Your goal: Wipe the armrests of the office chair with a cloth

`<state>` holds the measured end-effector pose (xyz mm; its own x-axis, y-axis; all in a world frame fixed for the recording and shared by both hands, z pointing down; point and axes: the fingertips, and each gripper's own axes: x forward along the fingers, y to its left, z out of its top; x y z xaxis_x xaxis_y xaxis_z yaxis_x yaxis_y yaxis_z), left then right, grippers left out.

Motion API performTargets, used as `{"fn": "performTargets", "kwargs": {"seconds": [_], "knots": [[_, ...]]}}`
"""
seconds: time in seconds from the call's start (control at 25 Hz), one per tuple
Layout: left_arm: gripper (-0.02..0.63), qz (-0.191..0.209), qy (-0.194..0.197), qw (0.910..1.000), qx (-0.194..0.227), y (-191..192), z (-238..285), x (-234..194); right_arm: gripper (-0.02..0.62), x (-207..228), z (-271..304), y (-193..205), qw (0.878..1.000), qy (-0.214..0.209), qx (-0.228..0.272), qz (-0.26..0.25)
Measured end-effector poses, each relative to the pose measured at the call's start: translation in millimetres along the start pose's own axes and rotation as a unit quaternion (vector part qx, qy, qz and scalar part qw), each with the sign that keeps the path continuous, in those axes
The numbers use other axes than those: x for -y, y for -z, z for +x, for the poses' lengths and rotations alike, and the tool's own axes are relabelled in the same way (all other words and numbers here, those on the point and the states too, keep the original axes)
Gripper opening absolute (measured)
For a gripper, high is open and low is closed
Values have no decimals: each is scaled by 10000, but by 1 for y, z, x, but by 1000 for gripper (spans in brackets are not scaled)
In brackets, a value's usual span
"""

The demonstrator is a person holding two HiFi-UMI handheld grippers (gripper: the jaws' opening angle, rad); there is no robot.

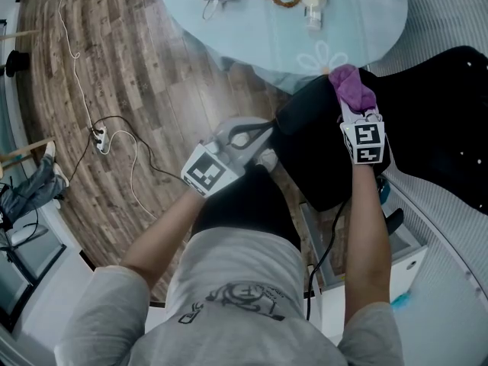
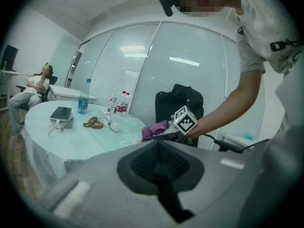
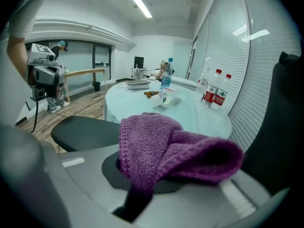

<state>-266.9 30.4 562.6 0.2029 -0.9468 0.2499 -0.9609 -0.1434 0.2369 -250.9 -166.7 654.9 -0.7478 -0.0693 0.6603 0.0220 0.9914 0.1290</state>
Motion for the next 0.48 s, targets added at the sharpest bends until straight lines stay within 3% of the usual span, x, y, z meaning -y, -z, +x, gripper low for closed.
{"fn": "performTargets", "kwargs": {"seconds": [0.24,0.48], "knots": [[2,133,-7,9999,64,-22,0,1,32,3,-12,-12,9995,194,4,258],[2,175,-189,9993,279,-61,-7,0,32,-4,-60,-67,9974,315,613,224]]}}
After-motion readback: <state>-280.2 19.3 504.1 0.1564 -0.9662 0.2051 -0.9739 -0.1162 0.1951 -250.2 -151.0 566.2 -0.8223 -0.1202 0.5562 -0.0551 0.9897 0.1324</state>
